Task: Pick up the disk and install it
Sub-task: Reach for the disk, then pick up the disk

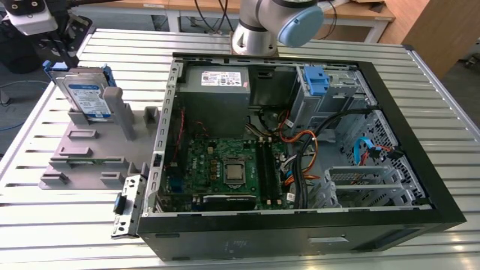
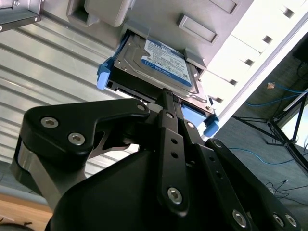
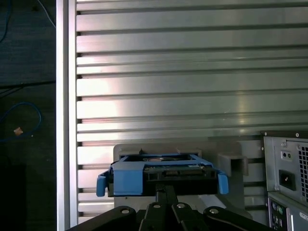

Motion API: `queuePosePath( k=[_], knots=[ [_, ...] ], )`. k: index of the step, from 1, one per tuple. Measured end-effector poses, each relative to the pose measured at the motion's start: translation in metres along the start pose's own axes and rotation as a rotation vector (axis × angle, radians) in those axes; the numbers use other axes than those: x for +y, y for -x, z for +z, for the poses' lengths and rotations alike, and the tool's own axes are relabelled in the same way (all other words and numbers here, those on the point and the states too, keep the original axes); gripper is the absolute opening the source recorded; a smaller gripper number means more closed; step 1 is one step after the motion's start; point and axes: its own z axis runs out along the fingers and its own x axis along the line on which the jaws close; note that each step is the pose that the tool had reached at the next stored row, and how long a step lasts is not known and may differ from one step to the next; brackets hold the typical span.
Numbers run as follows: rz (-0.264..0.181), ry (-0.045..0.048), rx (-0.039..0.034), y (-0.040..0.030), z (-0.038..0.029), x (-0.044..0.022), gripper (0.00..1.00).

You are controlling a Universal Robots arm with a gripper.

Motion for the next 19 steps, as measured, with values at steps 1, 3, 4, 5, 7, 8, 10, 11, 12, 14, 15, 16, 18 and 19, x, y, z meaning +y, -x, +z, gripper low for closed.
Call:
queuePosePath(
  k=[1,3,4,5,7,8,10,11,12,14,15,16,18,19],
  knots=[
    [0.000,0.0000,-0.0001,-0.0002,0.0002,0.0000,0.11],
    [0.000,0.0001,-0.0002,-0.0002,0.0005,0.0001,0.11],
    [0.000,0.0001,-0.0003,-0.0002,0.0008,0.0001,0.11],
    [0.000,0.0001,-0.0003,-0.0002,0.0010,0.0000,0.11],
    [0.000,0.0001,-0.0002,-0.0003,0.0010,0.0000,0.11],
    [0.000,0.0001,-0.0002,-0.0002,0.0010,0.0000,0.11],
    [0.000,0.0001,-0.0002,-0.0003,0.0011,0.0000,0.11],
    [0.000,0.0001,-0.0002,-0.0002,0.0011,0.0000,0.11],
    [0.000,0.0001,-0.0002,-0.0003,0.0011,0.0000,0.11],
    [0.000,0.0002,-0.0002,-0.0003,0.0011,0.0000,0.11],
    [0.000,0.0001,-0.0002,-0.0002,0.0011,0.0000,0.11],
    [-0.001,0.0001,-0.0002,-0.0002,0.0011,0.0000,0.11],
    [-0.008,0.0001,0.0004,-0.0003,0.0012,0.0000,0.11],
    [-0.014,0.0001,0.0007,-0.0003,0.0012,0.0000,0.11]
  ],
)
